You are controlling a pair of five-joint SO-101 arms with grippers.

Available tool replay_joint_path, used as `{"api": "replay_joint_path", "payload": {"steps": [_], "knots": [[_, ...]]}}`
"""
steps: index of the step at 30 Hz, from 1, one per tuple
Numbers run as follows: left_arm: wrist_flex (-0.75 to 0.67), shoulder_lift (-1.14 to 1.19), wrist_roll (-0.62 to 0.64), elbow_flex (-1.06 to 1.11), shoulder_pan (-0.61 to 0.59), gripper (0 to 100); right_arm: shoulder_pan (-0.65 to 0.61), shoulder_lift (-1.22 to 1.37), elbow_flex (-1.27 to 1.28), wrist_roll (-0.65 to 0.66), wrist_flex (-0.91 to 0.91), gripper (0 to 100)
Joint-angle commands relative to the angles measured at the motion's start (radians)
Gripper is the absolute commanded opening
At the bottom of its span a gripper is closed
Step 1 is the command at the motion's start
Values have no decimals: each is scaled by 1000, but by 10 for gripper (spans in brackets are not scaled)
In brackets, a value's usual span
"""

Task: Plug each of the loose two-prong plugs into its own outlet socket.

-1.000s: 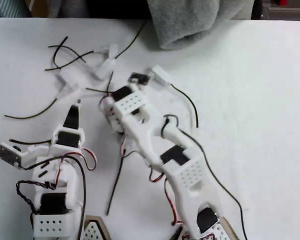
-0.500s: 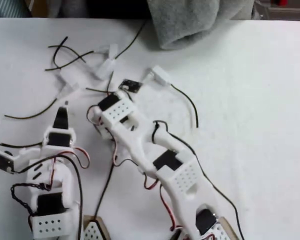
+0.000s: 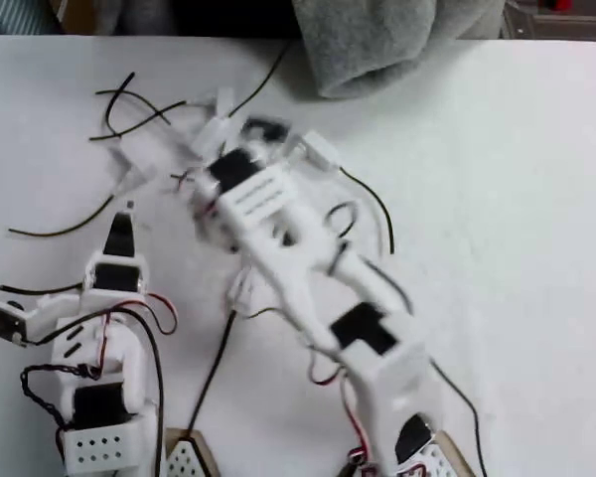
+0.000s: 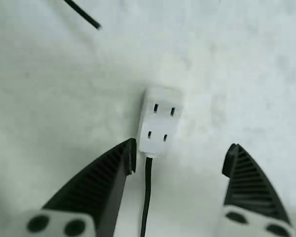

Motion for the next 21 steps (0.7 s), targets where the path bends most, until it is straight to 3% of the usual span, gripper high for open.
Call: {"api": "replay_joint_path", "payload": {"steps": [1, 8, 13, 17, 21], "knots": [[-2, -10, -12, -11, -4, 25, 168, -209, -61, 180, 42, 282], [-3, -10, -21, -11, -4, 25, 561, -309, 110, 400, 42, 281], [-12, -10, -269, -12, -8, 24, 753, -309, 456, 477, -67, 280], [-23, -10, -344, -11, -5, 24, 878, -309, 735, 511, -334, 279], [-14, -10, -605, -40, -4, 24, 940, -311, 878, 512, -547, 216]]}}
